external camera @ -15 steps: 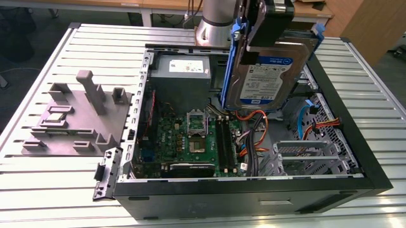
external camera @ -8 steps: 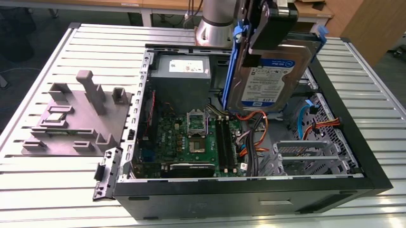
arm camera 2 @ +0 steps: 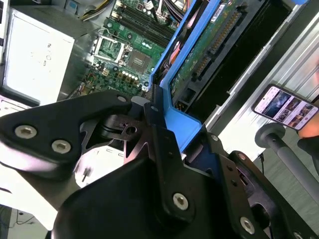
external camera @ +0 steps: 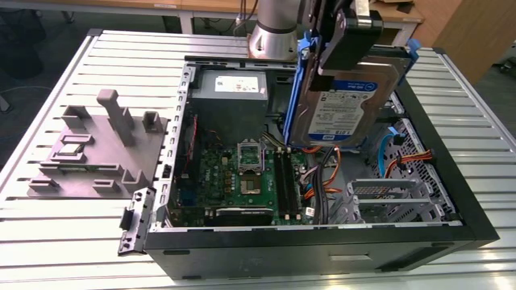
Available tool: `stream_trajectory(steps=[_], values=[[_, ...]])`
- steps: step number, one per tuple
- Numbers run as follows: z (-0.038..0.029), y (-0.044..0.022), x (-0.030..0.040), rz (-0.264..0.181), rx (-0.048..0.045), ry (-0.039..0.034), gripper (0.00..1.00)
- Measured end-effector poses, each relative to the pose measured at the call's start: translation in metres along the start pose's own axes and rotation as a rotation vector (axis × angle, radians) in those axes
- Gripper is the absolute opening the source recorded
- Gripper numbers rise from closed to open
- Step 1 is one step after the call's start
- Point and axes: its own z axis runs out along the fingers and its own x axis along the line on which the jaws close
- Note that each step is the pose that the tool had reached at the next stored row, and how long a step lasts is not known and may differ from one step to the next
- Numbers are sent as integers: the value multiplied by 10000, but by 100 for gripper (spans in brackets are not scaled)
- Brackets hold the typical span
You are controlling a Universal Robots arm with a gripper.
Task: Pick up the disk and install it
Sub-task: 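Insert the disk into the insertion slot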
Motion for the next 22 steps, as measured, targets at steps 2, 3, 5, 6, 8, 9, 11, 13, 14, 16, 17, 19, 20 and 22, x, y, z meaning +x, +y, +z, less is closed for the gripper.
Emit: stream_trajectory(steps=[2, 3, 5, 6, 8, 9, 11, 13, 14, 16, 17, 19, 20, 22], values=[[0, -22, 0, 0, 0, 1, 37], [2, -38, 0, 0, 0, 0, 37], [2, -79, -2, 1, -3, 1, 37], [2, -102, -4, 1, -4, 1, 37], [4, -149, -6, 0, -8, 1, 37], [5, -161, -6, 0, -8, 2, 37], [6, -167, -5, 0, -9, 5, 37], [8, -169, 4, 0, -8, 7, 37], [9, -170, 12, 0, -8, 6, 37], [11, -170, 23, 1, -8, 7, 37], [11, -170, 31, 0, -8, 7, 37], [12, -171, 44, 1, -8, 7, 37], [12, -172, 51, 0, -8, 8, 37], [14, -179, 65, -1, -9, 8, 37]])
